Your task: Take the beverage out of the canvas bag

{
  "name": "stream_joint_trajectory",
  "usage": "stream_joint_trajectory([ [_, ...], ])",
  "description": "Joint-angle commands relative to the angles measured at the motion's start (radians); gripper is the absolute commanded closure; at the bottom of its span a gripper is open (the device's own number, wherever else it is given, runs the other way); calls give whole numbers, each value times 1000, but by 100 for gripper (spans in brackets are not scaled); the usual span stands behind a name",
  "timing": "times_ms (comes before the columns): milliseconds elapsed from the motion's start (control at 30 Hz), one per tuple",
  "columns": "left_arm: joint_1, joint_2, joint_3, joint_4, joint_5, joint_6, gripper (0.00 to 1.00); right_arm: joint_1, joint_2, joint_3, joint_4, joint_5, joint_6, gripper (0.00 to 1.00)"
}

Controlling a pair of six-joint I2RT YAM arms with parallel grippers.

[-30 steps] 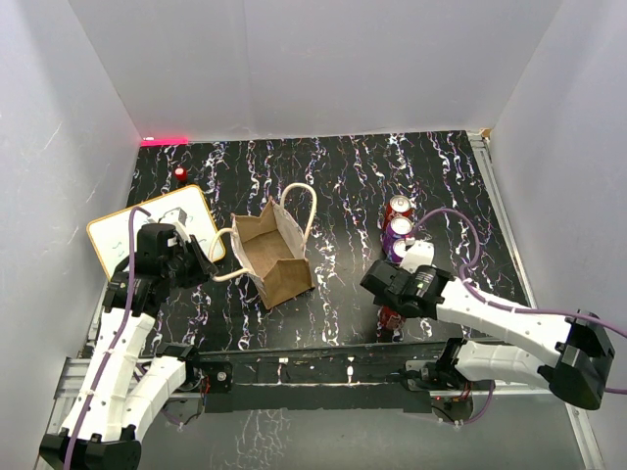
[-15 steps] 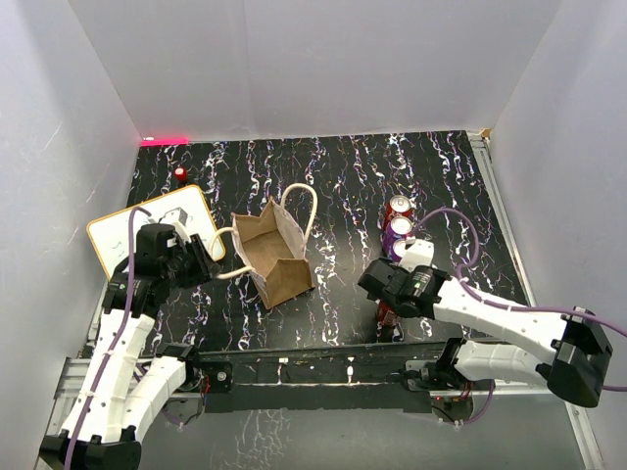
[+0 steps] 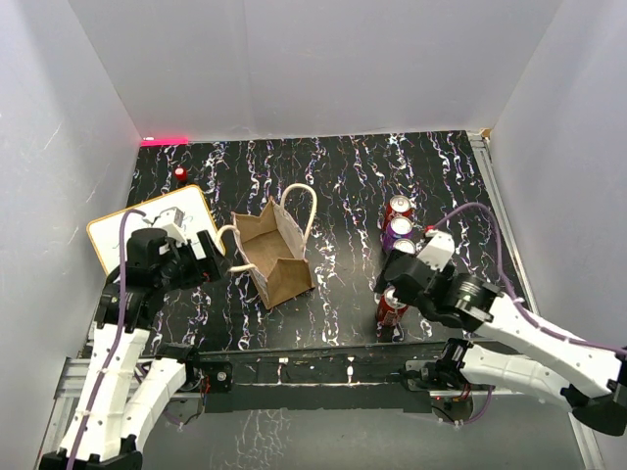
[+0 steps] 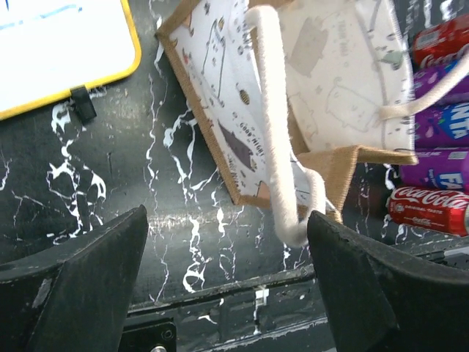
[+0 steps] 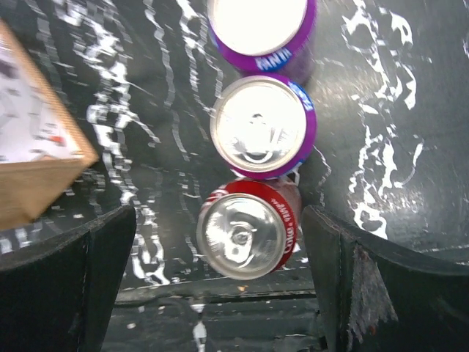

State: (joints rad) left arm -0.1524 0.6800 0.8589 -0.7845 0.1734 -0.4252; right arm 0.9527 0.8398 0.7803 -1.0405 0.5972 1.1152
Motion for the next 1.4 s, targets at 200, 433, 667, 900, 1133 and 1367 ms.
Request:
stream_joint_trajectory([
  [200,5,4,193,224,-4,27,3,-4,-234,244,51,57,-312,1],
  [433,5,162,404,222,54,47,3,-4,-239,308,98,54,-369,1],
  [667,5,305,719,251,86,72,3,-4,-79,552,211,-48,-559,1],
  [900,5,268,803,308,95,-7,3,-4,14,740,303,-147,-657,1],
  [1133,6,200,802,268,55,36,3,-4,-24,772,397,-184,-679,1],
  [1367,5,200,814,245,11,64,3,-3,-30,781,389,-157,-645,1],
])
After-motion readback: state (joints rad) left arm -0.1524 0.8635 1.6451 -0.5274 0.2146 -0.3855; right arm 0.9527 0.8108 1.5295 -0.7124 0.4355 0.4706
